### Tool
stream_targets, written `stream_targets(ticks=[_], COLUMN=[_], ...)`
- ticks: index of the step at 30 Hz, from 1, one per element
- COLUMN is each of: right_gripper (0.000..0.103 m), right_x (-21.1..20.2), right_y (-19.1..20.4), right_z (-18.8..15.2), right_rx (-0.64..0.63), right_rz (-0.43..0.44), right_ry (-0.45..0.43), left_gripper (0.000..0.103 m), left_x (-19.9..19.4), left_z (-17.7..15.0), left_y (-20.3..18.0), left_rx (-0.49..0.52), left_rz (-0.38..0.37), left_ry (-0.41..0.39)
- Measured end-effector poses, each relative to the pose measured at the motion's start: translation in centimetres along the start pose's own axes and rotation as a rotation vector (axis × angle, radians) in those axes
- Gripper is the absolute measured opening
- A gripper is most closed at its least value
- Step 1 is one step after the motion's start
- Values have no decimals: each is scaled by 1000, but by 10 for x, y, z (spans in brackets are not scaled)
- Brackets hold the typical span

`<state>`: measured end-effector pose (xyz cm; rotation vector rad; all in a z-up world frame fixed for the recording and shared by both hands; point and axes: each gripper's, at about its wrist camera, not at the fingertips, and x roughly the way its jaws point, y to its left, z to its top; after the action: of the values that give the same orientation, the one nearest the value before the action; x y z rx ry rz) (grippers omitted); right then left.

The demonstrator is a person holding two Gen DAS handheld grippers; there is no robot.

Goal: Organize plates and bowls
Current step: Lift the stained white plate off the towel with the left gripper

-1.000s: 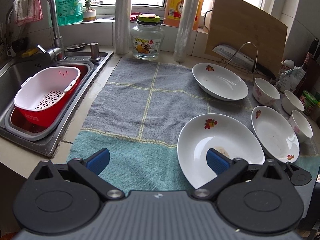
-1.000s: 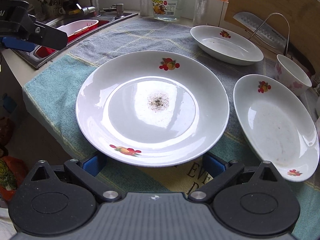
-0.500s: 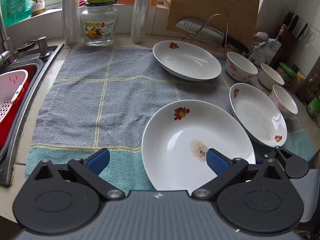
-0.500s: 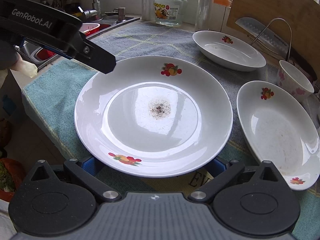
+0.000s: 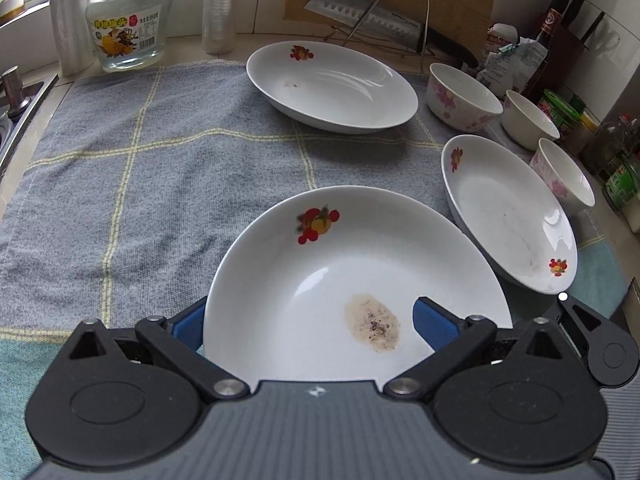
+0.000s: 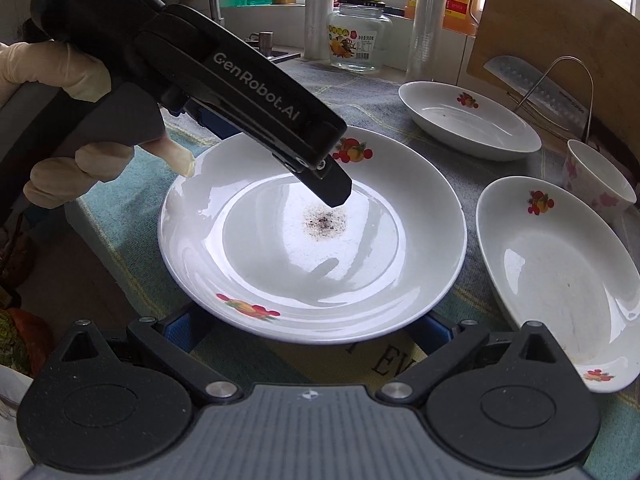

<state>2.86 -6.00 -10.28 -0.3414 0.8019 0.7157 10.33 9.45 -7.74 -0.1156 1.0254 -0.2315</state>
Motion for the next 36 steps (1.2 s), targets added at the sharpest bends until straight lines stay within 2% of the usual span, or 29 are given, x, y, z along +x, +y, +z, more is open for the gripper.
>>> stream_targets(ticks=[6, 12, 16, 24, 36], right_gripper=[103, 103, 103, 103, 103], right_x=[3, 7, 9, 9, 6], right_y=[-2, -2, 2, 5, 8], right_z=[3, 10, 13, 15, 13], right_rx=[-2, 18, 39, 62, 82], right_rz=[4, -16, -38, -56, -72], right_ry=[12, 38, 52, 71, 56], left_gripper=[102, 102, 102, 102, 102], left_x=[7, 6, 4, 0, 6], left_z=[4, 8, 5, 10, 15], left_y=[5, 14, 18, 37, 30], left_rx=[32, 89, 134, 80, 190], left_rz=[-5, -73, -118, -222, -213], left_ry=[42, 72, 65, 63, 129])
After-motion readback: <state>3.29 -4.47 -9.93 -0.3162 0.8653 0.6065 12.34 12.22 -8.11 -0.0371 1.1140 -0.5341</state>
